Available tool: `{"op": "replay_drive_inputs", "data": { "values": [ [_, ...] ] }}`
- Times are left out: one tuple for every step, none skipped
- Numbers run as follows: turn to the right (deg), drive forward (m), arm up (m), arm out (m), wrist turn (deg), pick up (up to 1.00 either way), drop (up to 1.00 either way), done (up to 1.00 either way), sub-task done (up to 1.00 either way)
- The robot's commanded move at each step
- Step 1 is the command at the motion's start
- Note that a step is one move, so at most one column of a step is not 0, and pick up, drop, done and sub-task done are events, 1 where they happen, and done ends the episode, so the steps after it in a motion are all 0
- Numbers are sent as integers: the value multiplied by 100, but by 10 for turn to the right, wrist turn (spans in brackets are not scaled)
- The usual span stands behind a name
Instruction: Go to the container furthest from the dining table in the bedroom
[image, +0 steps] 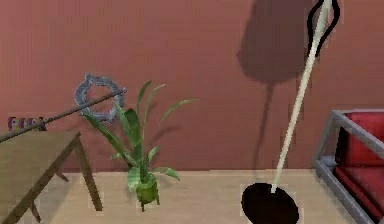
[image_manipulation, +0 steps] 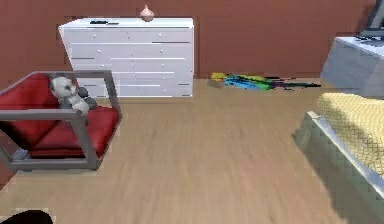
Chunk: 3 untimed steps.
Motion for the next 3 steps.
{"op": "replay_drive_inputs", "data": {
  "values": [
    [-450,0,0,0,0,0,0,0,0],
    [-450,0,0,0,0,0,0,0,0],
    [0,15,0,0,0,0,0,0,0]
  ]
}}
